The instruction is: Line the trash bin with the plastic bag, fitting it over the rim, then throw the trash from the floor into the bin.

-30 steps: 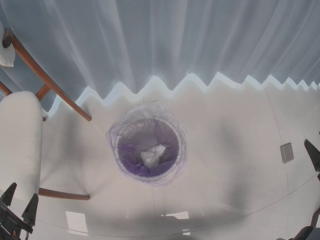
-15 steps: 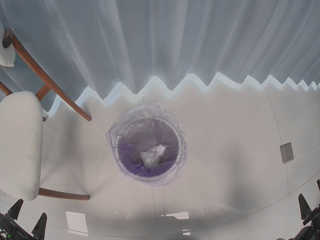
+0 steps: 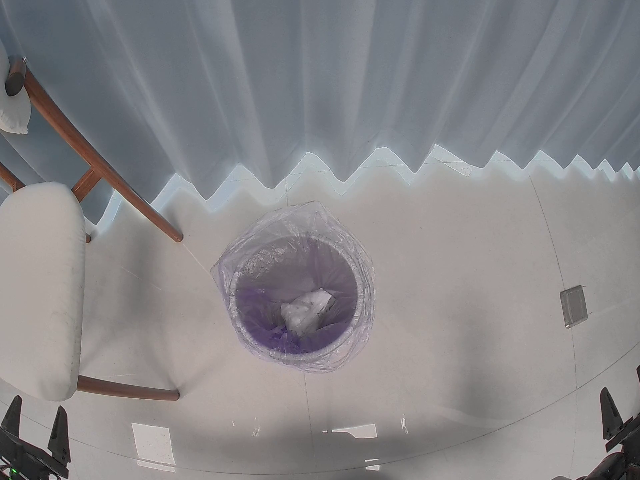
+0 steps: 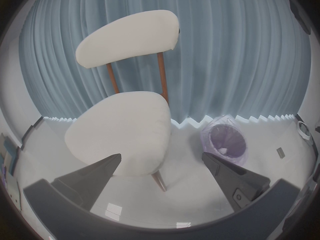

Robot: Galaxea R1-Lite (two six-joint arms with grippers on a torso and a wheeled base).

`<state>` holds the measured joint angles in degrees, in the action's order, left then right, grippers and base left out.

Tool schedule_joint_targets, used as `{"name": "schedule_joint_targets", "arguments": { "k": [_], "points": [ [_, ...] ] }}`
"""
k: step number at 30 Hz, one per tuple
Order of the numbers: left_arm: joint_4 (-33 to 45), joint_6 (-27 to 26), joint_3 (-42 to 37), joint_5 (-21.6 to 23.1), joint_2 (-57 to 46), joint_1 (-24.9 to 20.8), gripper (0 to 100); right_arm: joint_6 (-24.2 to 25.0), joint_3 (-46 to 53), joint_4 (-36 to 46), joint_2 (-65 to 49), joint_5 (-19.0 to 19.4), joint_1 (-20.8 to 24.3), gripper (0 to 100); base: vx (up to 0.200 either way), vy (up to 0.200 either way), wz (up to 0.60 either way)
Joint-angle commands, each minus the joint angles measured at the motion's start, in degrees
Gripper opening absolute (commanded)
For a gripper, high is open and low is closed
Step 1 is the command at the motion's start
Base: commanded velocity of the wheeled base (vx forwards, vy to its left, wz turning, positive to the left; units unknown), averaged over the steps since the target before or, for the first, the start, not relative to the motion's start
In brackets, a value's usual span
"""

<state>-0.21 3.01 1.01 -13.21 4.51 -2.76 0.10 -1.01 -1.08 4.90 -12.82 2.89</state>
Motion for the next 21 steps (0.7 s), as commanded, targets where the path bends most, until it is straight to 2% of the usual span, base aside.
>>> {"name": "schedule_joint_targets", "arguments": {
  "k": [1,3,5,7,10,12,14,16,18,19,21],
  "points": [
    [0.03,-0.9,-1.01,0.03,-3.63,3.11,100,-0.45,0.48,-0.58,-4.02,0.43,-2.27,100,0.0,0.0,0.0],
    [-0.06,-1.78,-1.01,0.65,-4.33,2.84,100,-0.01,0.84,-1.46,-4.9,0.78,-2.71,100,0.0,0.0,0.0],
    [-0.06,-3.19,-1.01,3.46,-4.33,2.84,100,0.08,0.92,-1.9,-4.9,0.96,-2.71,100,0.0,0.0,0.0],
    [-0.14,-4.07,-1.01,10.05,-4.33,2.84,100,0.08,0.92,-1.82,-4.9,3.07,-2.71,100,0.0,0.0,0.0],
    [0.12,-4.07,-1.01,12.6,-4.33,2.76,100,0.43,0.92,-1.9,-4.9,4.83,-2.71,100,0.0,0.0,0.0],
    [2.58,-4.51,-1.01,16.64,-4.16,2.58,100,0.78,0.92,-1.9,-4.9,5.18,-2.71,100,0.0,0.0,0.0],
    [3.2,-4.59,-0.92,18.31,-4.16,2.58,100,0.61,0.92,-1.73,-4.9,6.32,-2.71,100,0.0,0.0,0.0],
    [3.2,-4.51,-1.01,17.7,-4.16,2.67,100,0.96,0.92,-1.64,-4.9,8.08,-2.71,100,0.0,0.0,0.0],
    [3.11,-4.33,-1.01,17.52,-4.25,2.67,100,1.75,0.92,-1.46,-4.9,7.9,-2.8,100,0.0,0.0,0.0],
    [3.11,-4.15,-1.01,17.43,-4.25,2.67,100,4.38,0.75,-0.94,-4.9,7.73,-2.8,100,0.0,0.0,0.0],
    [3.11,-4.24,-1.01,17.43,-4.16,2.67,100,5.79,0.66,-0.67,-4.9,7.38,-2.8,100,0.0,0.0,0.0]
  ]
}}
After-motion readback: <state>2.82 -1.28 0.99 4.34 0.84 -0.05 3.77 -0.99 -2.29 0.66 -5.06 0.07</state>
